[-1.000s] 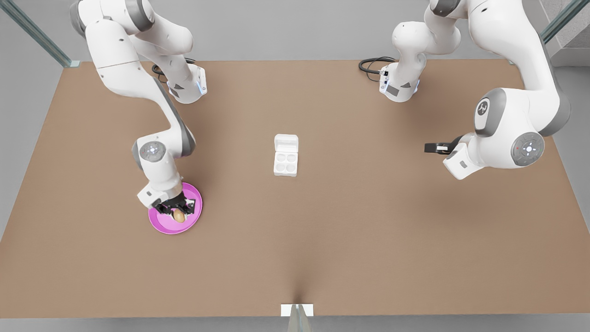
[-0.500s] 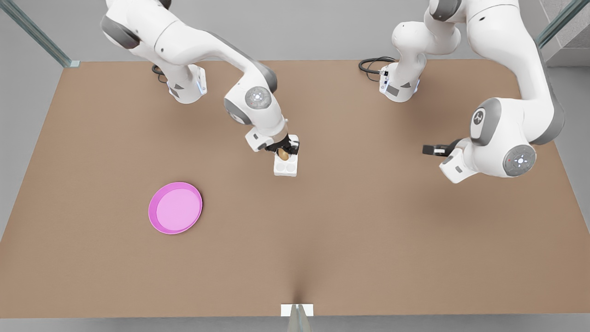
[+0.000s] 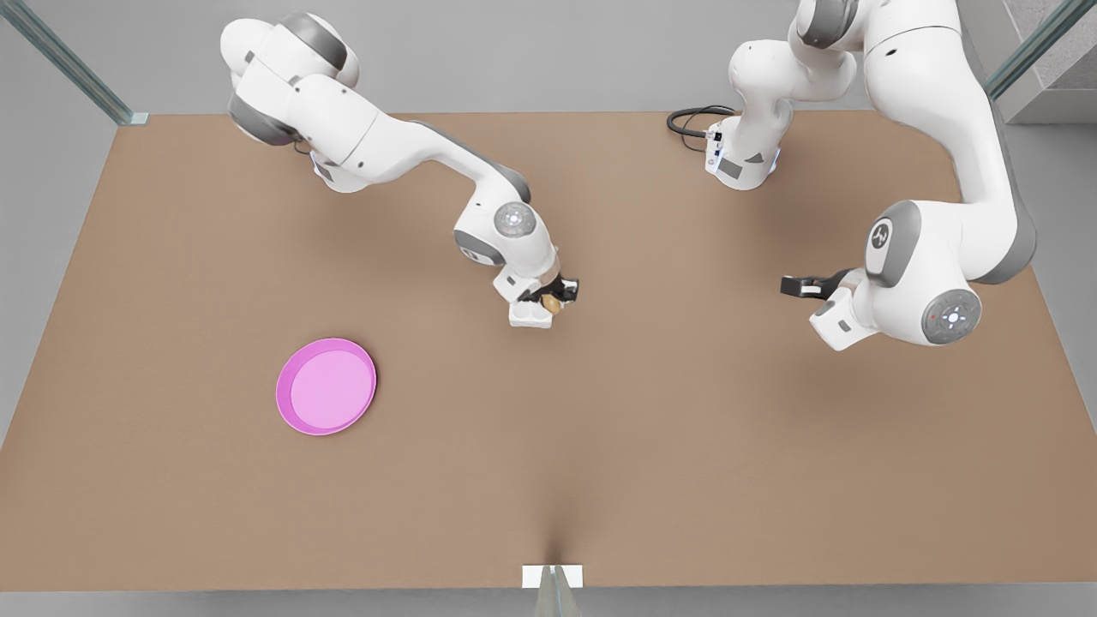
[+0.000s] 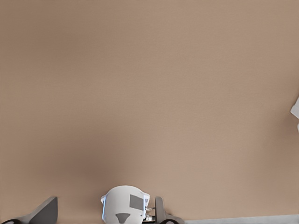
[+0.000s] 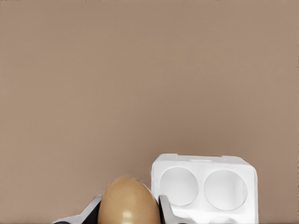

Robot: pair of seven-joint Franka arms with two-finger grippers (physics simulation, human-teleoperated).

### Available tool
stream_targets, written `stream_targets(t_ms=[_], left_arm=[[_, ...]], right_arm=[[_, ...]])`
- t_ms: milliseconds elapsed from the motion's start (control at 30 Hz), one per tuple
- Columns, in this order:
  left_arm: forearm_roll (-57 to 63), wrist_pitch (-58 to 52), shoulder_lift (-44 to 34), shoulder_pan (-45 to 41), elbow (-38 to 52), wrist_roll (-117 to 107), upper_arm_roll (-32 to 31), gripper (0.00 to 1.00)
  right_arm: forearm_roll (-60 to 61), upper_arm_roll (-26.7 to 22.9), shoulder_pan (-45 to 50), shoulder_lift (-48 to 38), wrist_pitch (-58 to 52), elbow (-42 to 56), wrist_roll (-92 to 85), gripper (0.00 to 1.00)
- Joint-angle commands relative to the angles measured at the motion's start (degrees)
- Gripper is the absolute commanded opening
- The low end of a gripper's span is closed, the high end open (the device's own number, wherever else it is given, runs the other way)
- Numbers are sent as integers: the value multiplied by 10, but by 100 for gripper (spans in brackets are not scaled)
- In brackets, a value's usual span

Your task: Pack egg into the box and close the box lid

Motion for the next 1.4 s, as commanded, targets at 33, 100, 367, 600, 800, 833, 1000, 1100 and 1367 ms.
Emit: stream_targets(t_ms=[33, 100, 367, 600, 800, 833, 1000, 1100, 1367], left_arm=[[0, 0, 2, -1, 0, 0, 0, 100], [0, -1, 3, 0, 0, 0, 1, 100], [-1, -7, 0, -1, 1, -5, 0, 100], [-1, -8, 0, 0, 1, -4, -2, 100], [-1, -12, 2, 0, 0, -4, -2, 100], [-1, -12, 2, 0, 0, -4, -2, 100], [-2, -13, 2, -1, 0, -6, -2, 100], [-6, -14, -1, -1, 19, 1, -5, 100], [-8, 87, 83, -254, 149, -338, -199, 58]], right_arm=[[-31, -6, 0, -9, -39, -9, 0, 70], [-69, -6, -1, -12, -106, -5, -7, 70], [-65, -1, 3, -2, -51, -5, 21, 71], [-77, 0, 8, -8, -120, -17, 11, 71], [-72, 2, 15, -11, -147, -11, 15, 100], [-72, 7, 11, -15, -151, -11, 13, 100], [-70, 9, 8, -18, -164, 1, 12, 100], [28, -18, -31, -141, -237, -15, -141, 100], [295, -443, -141, -292, -500, 148, -684, 100]])
